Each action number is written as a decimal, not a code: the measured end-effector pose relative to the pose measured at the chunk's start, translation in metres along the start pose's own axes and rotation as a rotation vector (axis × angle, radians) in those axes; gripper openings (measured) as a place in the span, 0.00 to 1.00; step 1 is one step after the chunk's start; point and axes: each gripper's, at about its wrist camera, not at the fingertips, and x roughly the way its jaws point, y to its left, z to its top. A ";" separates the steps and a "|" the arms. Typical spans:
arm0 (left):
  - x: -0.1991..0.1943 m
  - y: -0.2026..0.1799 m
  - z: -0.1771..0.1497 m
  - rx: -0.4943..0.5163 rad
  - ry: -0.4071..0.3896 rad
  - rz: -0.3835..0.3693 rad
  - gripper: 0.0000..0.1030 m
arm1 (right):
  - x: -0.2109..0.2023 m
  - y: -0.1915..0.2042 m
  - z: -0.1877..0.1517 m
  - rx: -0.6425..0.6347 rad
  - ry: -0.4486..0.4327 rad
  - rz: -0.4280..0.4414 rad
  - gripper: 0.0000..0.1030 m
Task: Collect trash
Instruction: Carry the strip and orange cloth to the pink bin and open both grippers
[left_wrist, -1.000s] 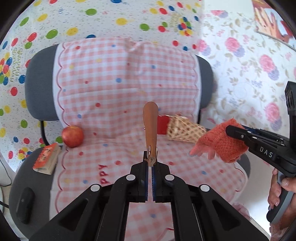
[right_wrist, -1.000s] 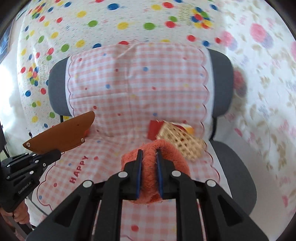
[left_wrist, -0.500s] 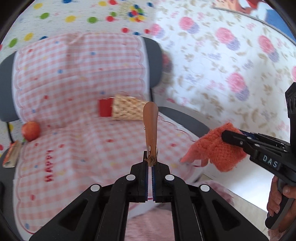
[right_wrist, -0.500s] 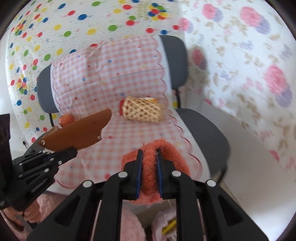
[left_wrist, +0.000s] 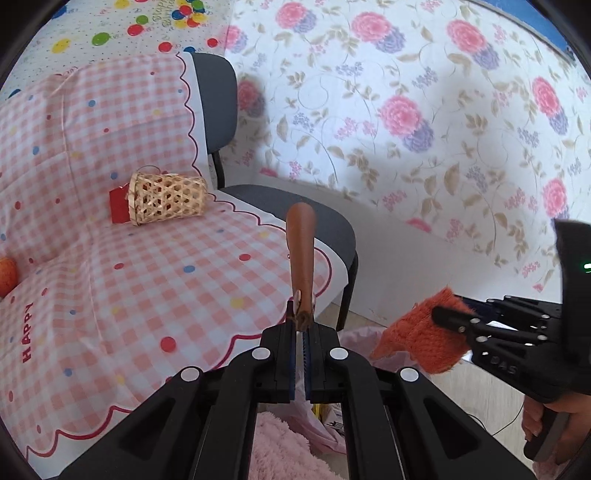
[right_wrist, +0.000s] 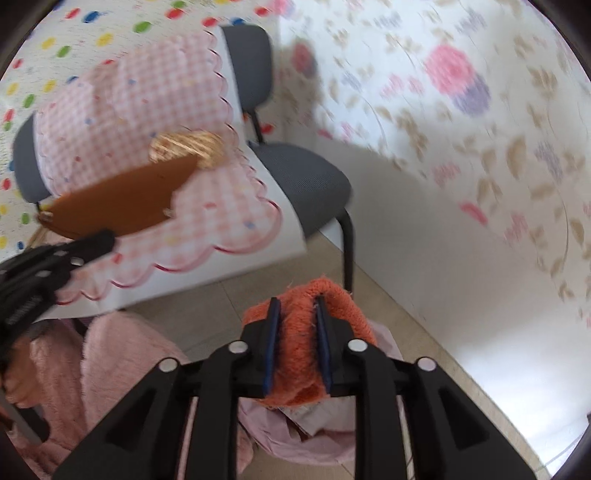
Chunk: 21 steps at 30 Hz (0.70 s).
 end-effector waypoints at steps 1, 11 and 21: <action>0.000 0.000 0.000 0.001 0.000 0.003 0.03 | 0.002 -0.003 -0.001 0.012 0.004 -0.002 0.33; 0.001 -0.002 -0.009 0.010 0.018 0.007 0.03 | -0.018 -0.017 0.003 0.073 -0.084 0.004 0.34; 0.031 -0.042 -0.034 0.076 0.071 -0.119 0.03 | -0.040 -0.031 0.001 0.127 -0.150 0.012 0.34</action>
